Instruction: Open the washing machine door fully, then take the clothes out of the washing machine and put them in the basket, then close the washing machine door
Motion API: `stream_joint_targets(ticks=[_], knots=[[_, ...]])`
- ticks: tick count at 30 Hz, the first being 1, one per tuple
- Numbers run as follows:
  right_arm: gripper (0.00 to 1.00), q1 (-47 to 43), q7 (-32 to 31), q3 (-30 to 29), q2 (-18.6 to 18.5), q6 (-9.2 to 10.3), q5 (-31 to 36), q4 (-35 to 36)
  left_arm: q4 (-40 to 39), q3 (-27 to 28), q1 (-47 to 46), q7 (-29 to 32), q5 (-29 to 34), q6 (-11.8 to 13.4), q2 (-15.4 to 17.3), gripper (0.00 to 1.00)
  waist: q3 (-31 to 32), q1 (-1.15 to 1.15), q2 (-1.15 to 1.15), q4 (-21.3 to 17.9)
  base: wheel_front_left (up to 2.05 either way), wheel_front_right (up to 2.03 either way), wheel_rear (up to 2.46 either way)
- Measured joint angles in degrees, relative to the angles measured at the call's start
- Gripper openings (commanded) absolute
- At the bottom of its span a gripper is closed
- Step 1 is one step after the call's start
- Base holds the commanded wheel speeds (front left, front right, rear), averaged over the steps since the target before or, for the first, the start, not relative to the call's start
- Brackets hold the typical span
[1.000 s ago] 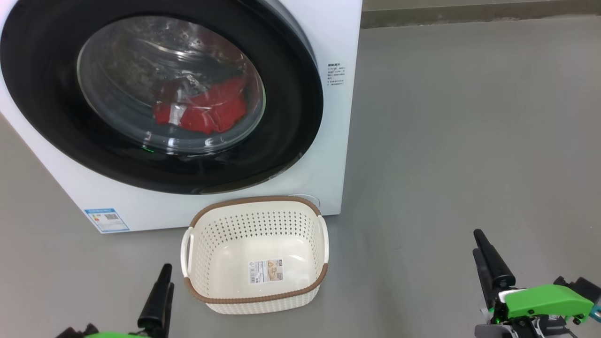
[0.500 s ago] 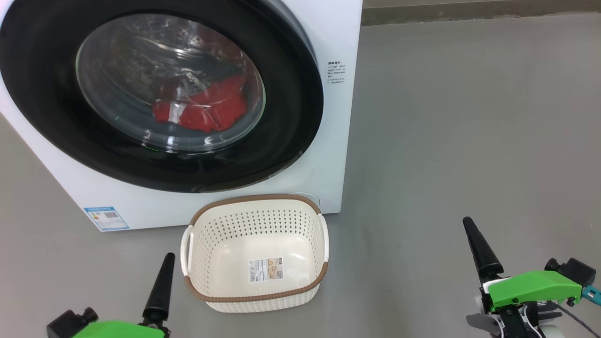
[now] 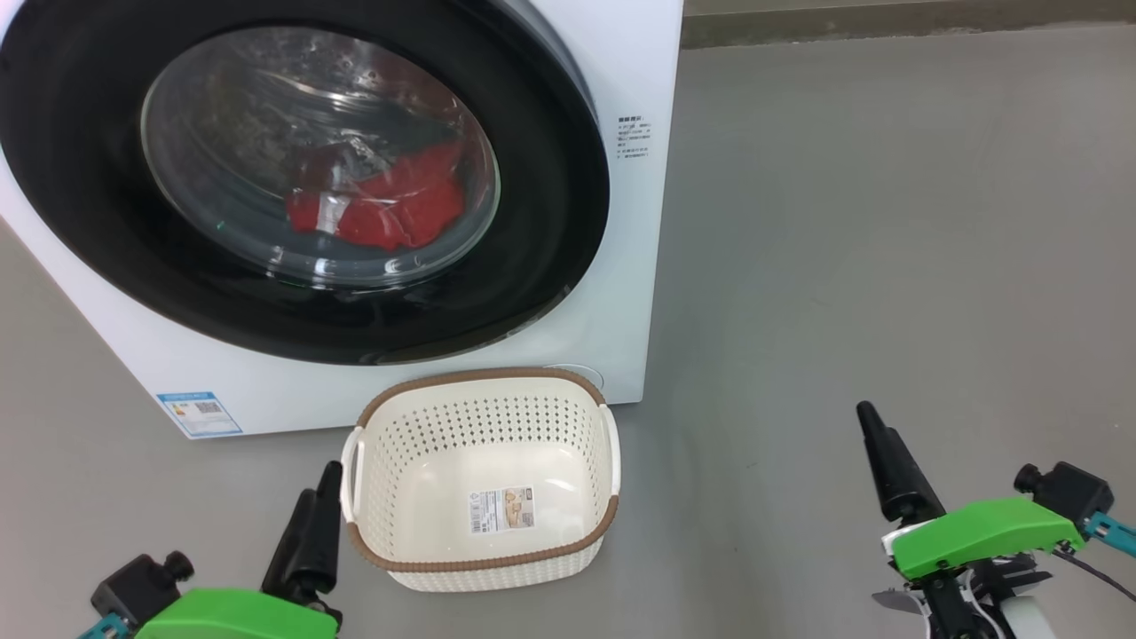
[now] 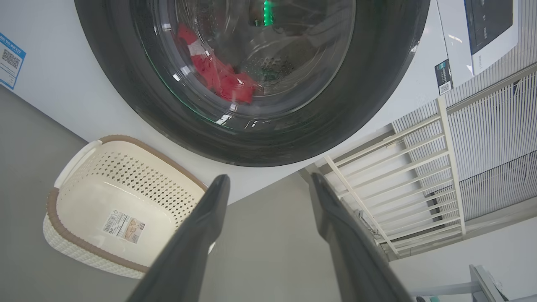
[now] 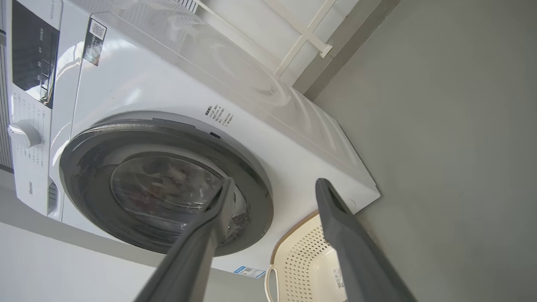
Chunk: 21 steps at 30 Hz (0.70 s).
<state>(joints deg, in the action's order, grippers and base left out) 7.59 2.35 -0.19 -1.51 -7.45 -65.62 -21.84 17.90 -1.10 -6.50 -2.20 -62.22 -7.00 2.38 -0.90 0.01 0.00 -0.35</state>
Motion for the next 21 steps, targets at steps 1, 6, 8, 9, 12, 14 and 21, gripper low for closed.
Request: stream_joint_targets(ticks=[1, 6, 8, 9, 12, 14, 21], knots=[[1.00, 0.00, 0.05, 0.23, 0.00, 0.00, 1.09, -0.07, -0.08, -0.11, -0.01, -0.09, 0.96, 0.00, 0.00, 1.00, 0.00, 0.00, 0.00, -0.02, 0.00, 0.00, 0.00], [1.00, 0.47, 0.78, 0.90, -0.03, 0.00, 5.78, -0.35, -0.54, -0.31, -0.93, -1.00, 5.34, -0.01, -0.03, 1.00, -0.09, 0.00, 0.00, -0.10, 0.00, 0.00, 0.00], [1.00, 1.19, 1.23, 1.03, -0.04, 0.00, 7.44, -0.38, -0.67, -0.37, -0.95, -1.19, 6.93, -0.01, -0.05, 1.00, -0.14, 0.00, 0.00, -0.11, 0.00, 0.00, 0.00], [1.00, 1.37, 1.31, 1.10, -0.07, 0.00, 8.43, -0.37, -0.75, -0.38, -0.95, -1.53, 7.84, -0.01, -0.05, 1.00, -0.19, 0.00, 0.00, -0.12, 0.00, 0.00, 0.00], [1.00, 1.88, 1.78, 1.35, -0.11, 0.00, 10.88, -0.51, -0.85, -0.56, -1.24, -2.02, 10.15, -0.01, -0.08, 1.00, -0.34, 0.00, 0.00, -0.14, 0.00, 0.00, 0.00], [1.00, 2.22, 2.23, 1.60, -0.14, 0.00, 12.41, -0.51, -0.86, -0.73, -1.85, -2.24, 11.74, -0.01, -0.08, 1.00, -0.45, 0.00, 0.00, -0.14, 0.00, 0.00, 0.00], [1.00, 3.39, 3.31, 2.72, -0.23, 0.00, 17.63, -0.57, -1.00, -1.10, -3.02, -3.48, 16.38, -0.02, -0.08, 1.00, -0.87, 0.00, 0.00, -0.13, 0.00, 0.00, 0.00]])
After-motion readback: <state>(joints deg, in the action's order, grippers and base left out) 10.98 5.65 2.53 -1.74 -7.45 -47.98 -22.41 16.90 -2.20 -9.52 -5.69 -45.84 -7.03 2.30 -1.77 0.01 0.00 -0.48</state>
